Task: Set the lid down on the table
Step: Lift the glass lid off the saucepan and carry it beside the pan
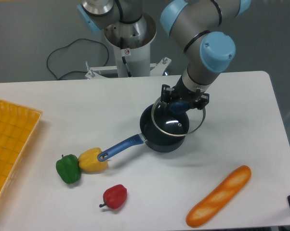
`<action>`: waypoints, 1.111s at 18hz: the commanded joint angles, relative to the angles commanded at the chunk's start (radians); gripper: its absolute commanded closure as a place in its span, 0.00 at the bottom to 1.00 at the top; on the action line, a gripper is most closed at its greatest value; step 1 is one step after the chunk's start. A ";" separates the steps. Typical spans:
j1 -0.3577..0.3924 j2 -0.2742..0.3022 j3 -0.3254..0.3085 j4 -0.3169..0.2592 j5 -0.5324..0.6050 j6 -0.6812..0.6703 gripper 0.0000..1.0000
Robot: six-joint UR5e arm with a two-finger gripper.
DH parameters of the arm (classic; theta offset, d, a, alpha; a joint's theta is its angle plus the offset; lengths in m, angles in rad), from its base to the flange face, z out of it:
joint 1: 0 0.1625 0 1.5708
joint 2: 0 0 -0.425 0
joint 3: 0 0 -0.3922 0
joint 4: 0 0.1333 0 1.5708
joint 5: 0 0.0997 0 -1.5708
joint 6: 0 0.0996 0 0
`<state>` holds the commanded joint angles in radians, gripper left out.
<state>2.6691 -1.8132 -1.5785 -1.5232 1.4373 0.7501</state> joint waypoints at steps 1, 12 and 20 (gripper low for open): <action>0.000 0.000 0.000 0.000 0.000 0.000 0.45; 0.086 -0.032 0.012 0.002 0.002 0.084 0.45; 0.184 -0.063 0.009 0.000 0.028 0.137 0.45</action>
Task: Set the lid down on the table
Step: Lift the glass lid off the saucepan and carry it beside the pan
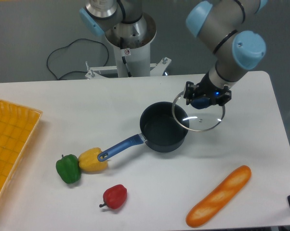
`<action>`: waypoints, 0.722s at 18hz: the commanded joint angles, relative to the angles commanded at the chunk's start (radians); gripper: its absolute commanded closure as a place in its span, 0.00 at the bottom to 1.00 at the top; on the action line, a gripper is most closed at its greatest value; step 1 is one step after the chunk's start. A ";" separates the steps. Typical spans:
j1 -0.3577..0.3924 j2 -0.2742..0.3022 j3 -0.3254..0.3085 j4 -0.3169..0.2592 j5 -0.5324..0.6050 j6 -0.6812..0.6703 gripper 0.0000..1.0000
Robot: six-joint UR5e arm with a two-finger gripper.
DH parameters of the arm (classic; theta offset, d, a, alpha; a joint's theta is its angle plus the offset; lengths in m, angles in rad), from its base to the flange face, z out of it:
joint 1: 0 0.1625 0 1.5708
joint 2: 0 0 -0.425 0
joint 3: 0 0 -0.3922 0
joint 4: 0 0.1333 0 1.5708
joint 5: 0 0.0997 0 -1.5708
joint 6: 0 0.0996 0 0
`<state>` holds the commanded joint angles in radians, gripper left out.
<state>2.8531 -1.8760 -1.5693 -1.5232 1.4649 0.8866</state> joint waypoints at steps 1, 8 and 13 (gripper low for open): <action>0.012 -0.006 0.003 0.000 0.002 0.005 0.45; 0.088 -0.061 0.005 0.002 0.034 0.064 0.45; 0.115 -0.095 0.008 0.011 0.040 0.071 0.45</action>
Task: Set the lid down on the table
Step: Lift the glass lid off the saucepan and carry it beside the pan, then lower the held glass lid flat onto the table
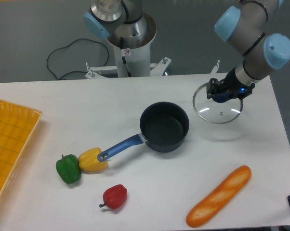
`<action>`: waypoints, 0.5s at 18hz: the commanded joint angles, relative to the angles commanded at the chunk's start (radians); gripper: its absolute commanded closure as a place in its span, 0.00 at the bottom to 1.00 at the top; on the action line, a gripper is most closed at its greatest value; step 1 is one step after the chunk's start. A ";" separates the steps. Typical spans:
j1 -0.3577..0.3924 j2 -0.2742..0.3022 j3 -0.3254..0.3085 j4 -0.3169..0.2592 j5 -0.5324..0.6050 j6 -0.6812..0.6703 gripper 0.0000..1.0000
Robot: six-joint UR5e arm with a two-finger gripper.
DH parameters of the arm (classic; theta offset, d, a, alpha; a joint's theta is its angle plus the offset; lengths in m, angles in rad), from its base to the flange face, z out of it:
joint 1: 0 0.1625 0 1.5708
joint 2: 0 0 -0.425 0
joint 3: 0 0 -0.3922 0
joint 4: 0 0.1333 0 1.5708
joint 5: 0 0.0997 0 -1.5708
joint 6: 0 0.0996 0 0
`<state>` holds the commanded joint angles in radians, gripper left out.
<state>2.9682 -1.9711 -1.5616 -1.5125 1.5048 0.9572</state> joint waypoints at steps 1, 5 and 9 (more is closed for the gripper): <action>0.003 -0.003 0.003 0.002 0.000 0.000 0.45; 0.008 -0.028 0.015 0.002 0.000 0.006 0.45; 0.009 -0.048 0.017 0.018 -0.009 0.032 0.45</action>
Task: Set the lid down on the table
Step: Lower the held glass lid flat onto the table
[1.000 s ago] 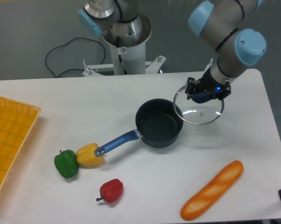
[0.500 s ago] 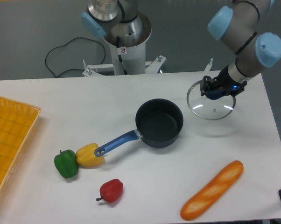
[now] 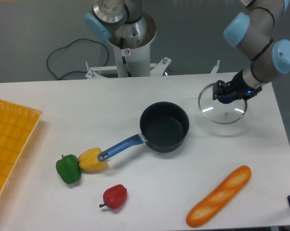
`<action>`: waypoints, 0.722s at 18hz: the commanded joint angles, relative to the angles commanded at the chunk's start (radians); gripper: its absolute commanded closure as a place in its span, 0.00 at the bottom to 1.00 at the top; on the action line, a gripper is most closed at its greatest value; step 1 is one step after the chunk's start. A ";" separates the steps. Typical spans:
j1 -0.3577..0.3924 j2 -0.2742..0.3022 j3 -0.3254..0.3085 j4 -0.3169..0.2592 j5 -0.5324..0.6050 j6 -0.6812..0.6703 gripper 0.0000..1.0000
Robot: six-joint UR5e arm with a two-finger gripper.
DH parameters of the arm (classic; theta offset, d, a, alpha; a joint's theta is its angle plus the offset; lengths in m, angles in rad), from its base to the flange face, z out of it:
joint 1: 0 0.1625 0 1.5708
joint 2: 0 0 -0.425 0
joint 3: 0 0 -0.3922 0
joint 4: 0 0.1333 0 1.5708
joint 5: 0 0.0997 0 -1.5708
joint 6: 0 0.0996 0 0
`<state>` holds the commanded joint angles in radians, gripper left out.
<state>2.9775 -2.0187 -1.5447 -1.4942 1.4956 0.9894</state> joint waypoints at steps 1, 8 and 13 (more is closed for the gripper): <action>-0.002 -0.008 0.000 0.002 0.000 -0.002 0.45; -0.002 -0.045 -0.002 0.038 -0.009 -0.002 0.45; -0.002 -0.058 -0.002 0.054 -0.009 -0.002 0.45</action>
<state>2.9759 -2.0770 -1.5463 -1.4404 1.4864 0.9879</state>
